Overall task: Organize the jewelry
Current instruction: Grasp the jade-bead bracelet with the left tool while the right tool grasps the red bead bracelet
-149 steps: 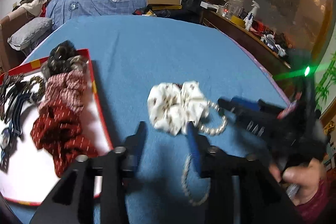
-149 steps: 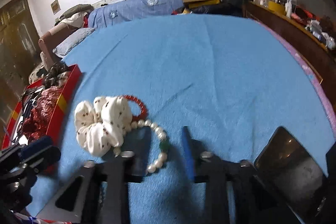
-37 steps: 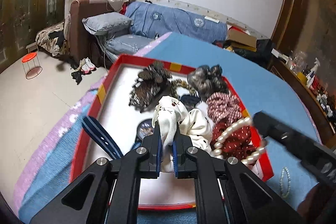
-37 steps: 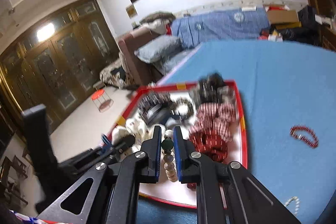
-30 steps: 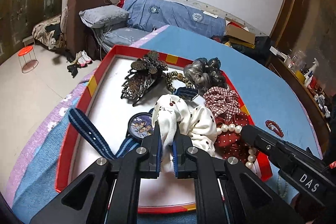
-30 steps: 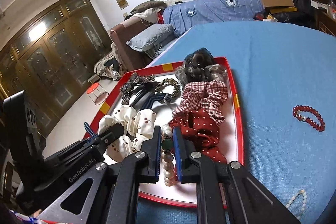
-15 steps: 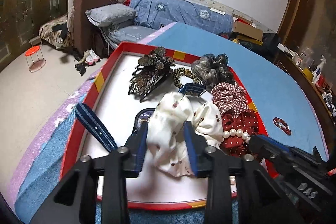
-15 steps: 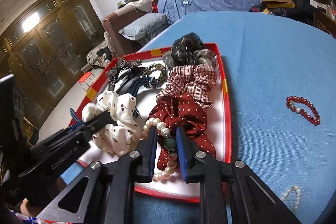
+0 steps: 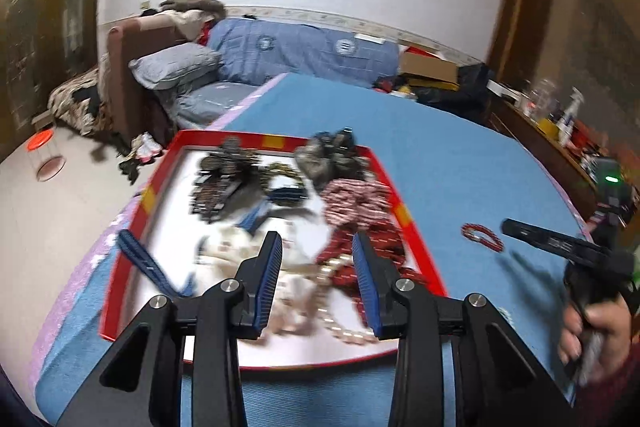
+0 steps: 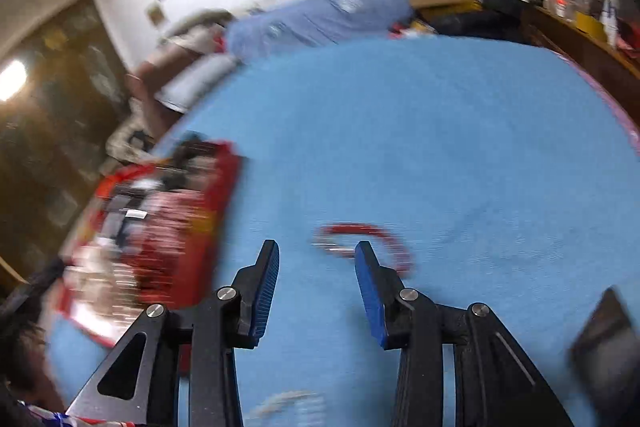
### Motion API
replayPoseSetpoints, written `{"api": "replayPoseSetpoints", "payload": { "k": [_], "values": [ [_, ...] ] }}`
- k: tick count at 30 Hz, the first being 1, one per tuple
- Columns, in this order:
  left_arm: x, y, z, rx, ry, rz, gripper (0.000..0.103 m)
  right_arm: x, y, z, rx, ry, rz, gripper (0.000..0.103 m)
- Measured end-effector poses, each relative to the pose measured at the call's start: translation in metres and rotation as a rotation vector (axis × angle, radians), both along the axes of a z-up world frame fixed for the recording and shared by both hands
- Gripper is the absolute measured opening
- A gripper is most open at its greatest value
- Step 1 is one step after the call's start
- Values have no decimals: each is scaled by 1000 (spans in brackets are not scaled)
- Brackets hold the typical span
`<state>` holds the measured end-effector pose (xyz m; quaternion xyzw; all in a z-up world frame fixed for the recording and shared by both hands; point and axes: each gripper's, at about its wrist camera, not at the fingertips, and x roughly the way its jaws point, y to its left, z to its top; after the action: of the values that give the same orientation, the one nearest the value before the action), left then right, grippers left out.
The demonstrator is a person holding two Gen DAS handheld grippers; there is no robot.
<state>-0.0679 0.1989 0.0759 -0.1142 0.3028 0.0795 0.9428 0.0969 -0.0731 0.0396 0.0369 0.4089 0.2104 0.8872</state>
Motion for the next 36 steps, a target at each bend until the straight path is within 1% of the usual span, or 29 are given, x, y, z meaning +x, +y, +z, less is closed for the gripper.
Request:
{"api": "replayPoseSetpoints", "payload": {
  "k": [3, 4, 6, 7, 8, 10, 11, 12, 13, 16, 18, 19, 20, 22, 23, 25, 28, 30, 32, 34, 36],
  "values": [
    [2, -14, -1, 10, 7, -42, 35, 18, -11, -16, -14, 68, 4, 43],
    [3, -18, -1, 16, 12, -53, 35, 22, -11, -21, -18, 79, 11, 43],
    [4, -24, -4, 21, 20, -71, 35, 23, -1, -29, -68, 84, 45, 43],
    [5, -26, -5, 21, 23, -78, 35, 21, 3, -31, -90, 85, 58, 45],
    [5, -28, -5, 22, 26, -83, 35, 19, 7, -30, -117, 54, 68, 47],
    [6, -32, -8, 23, 32, -97, 35, 14, 18, -32, -179, 23, 100, 48],
    [5, -32, -8, 23, 32, -100, 35, 12, 21, -32, -196, 11, 111, 42],
    [5, -33, -9, 24, 36, -107, 35, 8, 25, -32, -199, -5, 137, 32],
    [6, -35, -10, 25, 39, -113, 35, 5, 28, -31, -187, -7, 158, 18],
    [6, -42, -12, 27, 45, -135, 35, 0, 31, -32, -233, -40, 150, 16],
    [7, -48, -13, 27, 53, -161, 35, -1, 24, -31, -204, -28, 132, 15],
    [7, -52, -14, 28, 59, -179, 35, -3, 17, -27, -177, -33, 117, 0],
    [8, -57, -15, 28, 66, -204, 35, -4, 15, -23, -164, -33, 106, 0],
    [9, -70, -17, 20, 85, -266, 35, -9, -2, -11, -98, -46, 69, 0],
    [9, -75, -19, 19, 93, -287, 35, -12, -8, -11, -84, -50, 60, 0],
    [12, -92, -24, 13, 126, -359, 36, -18, -22, -7, -42, -46, 45, 0],
    [15, -115, -35, -14, 174, -435, 47, -20, -30, -9, -41, -41, 44, 0],
    [17, -132, -43, -29, 218, -492, 52, -14, -30, -10, -31, -28, 36, 0],
    [18, -150, -51, -1, 252, -526, 52, -12, -34, -9, 7, -15, 27, 0],
    [17, -165, -56, 34, 270, -555, 52, -12, -35, -7, 16, -20, 16, 0],
    [18, -176, -62, 83, 286, -558, 52, -12, -41, -6, 29, -19, 14, 0]
  ]
}}
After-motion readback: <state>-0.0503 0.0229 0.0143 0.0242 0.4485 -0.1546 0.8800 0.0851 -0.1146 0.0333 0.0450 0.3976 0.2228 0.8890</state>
